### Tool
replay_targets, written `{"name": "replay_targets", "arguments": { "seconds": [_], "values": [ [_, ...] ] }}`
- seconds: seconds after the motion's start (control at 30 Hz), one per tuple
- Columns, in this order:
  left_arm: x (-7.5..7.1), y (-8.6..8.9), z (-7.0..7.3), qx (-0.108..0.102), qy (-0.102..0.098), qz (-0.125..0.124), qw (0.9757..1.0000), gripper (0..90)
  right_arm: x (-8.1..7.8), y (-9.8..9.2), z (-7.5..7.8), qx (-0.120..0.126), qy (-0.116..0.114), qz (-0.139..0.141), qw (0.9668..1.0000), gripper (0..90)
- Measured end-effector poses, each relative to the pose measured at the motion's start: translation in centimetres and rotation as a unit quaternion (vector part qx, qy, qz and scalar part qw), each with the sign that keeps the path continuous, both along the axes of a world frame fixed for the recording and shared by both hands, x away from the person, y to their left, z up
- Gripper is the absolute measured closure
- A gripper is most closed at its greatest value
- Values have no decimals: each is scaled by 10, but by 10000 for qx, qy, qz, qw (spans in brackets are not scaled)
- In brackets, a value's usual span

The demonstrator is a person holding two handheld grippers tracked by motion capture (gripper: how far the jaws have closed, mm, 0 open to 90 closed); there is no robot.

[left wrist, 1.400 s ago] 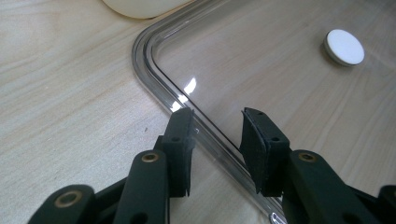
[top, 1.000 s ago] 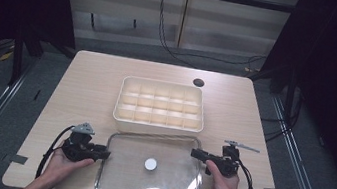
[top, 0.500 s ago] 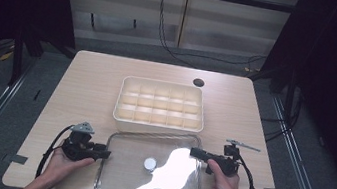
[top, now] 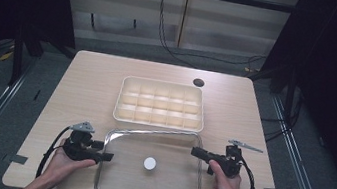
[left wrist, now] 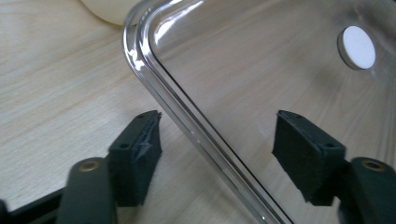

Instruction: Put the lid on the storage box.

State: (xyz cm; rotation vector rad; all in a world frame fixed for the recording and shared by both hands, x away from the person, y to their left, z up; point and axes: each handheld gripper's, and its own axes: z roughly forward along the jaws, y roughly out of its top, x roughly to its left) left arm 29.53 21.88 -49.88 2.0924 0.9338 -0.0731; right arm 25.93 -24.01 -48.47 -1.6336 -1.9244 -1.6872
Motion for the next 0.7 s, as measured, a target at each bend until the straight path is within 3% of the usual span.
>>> {"name": "replay_targets", "arguments": {
  "seconds": [0.1,0.37,0.53,0.7],
  "values": [
    [1,-1,-1,-116,116,-102,9998,334,-1,0,2,-19,-73,1,10000,743],
    [3,0,-1,-223,258,-23,9994,398,-1,-1,2,-58,-64,16,10000,740],
    [3,1,2,-260,207,5,9994,433,0,0,2,-127,-49,5,9999,729],
    [2,4,7,-390,149,41,9991,468,0,3,2,-414,-32,-17,9991,704]
  ]
}}
